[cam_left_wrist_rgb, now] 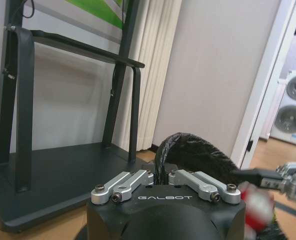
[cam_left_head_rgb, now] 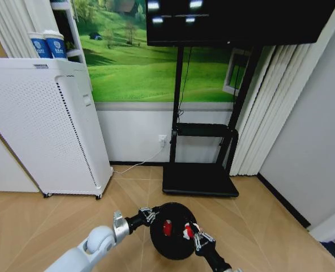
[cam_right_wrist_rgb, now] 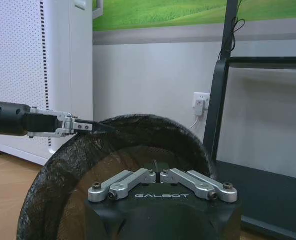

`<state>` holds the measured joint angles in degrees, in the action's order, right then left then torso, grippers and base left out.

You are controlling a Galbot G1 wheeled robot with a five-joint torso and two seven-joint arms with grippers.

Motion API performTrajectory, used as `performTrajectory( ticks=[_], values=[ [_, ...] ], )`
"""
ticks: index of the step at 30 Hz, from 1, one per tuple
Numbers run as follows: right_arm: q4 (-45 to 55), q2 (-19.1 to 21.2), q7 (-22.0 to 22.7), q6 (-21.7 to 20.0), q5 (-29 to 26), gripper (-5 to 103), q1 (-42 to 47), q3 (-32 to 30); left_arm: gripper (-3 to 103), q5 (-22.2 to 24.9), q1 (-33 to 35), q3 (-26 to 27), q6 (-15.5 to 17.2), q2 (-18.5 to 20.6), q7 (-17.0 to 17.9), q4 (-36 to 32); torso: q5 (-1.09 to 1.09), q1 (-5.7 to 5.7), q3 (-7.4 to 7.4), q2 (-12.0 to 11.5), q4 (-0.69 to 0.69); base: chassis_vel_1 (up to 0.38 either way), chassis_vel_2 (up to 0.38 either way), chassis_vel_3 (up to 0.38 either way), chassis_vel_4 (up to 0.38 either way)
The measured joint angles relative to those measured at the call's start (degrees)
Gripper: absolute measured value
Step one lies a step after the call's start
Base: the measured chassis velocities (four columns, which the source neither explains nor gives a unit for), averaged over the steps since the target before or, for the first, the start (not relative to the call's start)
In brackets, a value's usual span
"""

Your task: Pick up the trash bin and place the garbage on the floor into it.

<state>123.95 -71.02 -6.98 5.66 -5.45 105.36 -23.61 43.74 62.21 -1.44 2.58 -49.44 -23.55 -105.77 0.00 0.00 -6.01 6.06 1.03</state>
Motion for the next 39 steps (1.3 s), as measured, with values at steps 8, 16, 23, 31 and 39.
performTrajectory(
  ticks=[8, 16, 23, 31, 39],
  values=[
    [-0.6, 0.3, -0.9, 0.2, -0.2, 0, -0.5, -0.1, 7, -0.8, 2.9, 2.3, 0.2, -0.7, 0.2, -0.5, 0.00, 0.00, 0.00, 0.0, 0.00, 0.000, 0.000, 0.000, 0.000],
    [1.0, -0.6, -2.2, 3.7, -1.9, 25, 1.3, -2.0, 7, -0.9, 4.9, 8.4, -1.2, -3.8, 5.3, 2.0, -0.01, 0.00, 0.00, 0.0, 0.02, 0.000, 0.000, 0.000, 0.000],
    [1.2, -3.4, 5.0, 3.2, -6.2, 54, -0.7, -5.5, 7, 1.3, 9.3, 18.1, -2.7, -6.3, 19.3, -1.1, -0.01, 0.00, 0.00, 0.0, 0.02, 0.000, 0.000, 0.000, 0.000],
    [-1.5, -2.6, 10.4, 0.5, -10.1, 81, -5.9, -8.4, 7, 5.2, 21.8, 34.0, 4.2, -11.4, 34.6, -8.9, -0.02, 0.00, 0.00, 0.0, -0.01, 0.000, 0.000, 0.000, 0.000],
    [-5.4, -2.0, 11.6, -0.4, -12.0, 99, -9.8, -9.0, 7, 7.7, 33.5, 49.4, 7.3, -16.1, 36.9, -15.1, 0.00, 0.00, 0.00, 0.0, -0.02, 0.000, 0.000, 0.000, 0.000]
  ],
)
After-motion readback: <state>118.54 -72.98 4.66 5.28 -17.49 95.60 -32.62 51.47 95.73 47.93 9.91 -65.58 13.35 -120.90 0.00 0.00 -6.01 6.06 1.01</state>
